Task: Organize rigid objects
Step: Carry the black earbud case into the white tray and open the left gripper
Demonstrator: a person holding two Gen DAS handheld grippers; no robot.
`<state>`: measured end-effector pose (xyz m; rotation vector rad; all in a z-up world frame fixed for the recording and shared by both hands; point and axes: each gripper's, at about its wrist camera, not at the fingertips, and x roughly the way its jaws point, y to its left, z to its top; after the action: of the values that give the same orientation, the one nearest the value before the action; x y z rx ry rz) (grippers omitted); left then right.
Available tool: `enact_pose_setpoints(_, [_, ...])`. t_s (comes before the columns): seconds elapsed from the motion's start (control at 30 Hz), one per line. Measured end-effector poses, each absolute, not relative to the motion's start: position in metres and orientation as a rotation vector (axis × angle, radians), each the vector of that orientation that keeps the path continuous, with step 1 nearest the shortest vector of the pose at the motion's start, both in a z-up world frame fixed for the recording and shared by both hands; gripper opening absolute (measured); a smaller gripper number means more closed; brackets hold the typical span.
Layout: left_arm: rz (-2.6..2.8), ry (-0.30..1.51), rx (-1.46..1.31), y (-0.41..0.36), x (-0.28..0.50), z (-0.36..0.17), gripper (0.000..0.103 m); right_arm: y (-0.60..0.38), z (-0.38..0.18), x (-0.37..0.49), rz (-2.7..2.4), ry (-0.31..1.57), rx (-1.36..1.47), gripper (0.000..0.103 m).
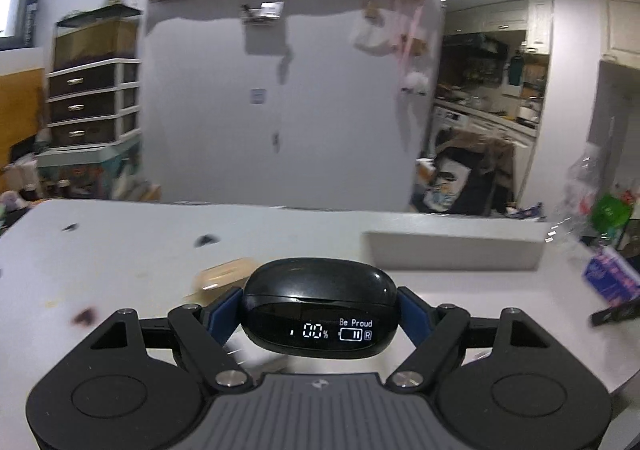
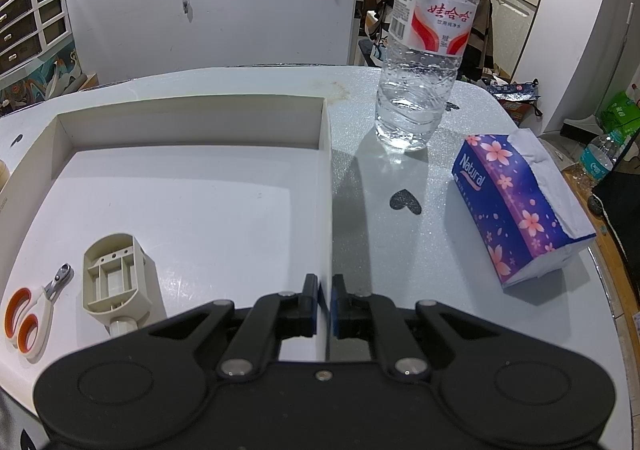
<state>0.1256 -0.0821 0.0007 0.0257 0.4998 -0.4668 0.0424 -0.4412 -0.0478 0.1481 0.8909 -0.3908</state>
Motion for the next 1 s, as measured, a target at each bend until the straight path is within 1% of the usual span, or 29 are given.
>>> enact_pose_setpoints(0.27, [-0.589, 0.571, 0.071, -0.183, 0.137, 0.007, 0.081, -0.441, -0.048, 0.042, -0.391, 0.89, 0.145, 0.007])
enact_pose_setpoints(0.6, [-0.661, 0.731, 0.085, -0.297, 0.161, -0.018, 0.081, -0.44, -0.048, 0.042, -0.394, 0.888, 0.14, 0.007])
enact_pose_setpoints(0.8, [-0.705, 0.81, 0.026, -0.341, 0.169, -0.032, 0.081, -0.44, -0.048, 0.043, -0.396, 0.888, 0.136, 0.007])
enact_pose_setpoints(1.0, [-0.715, 0.825, -0.01, -0.375, 0.177, -0.04, 0.081, -0.439, -0.049, 0.043, -0.396, 0.887, 0.138, 0.007])
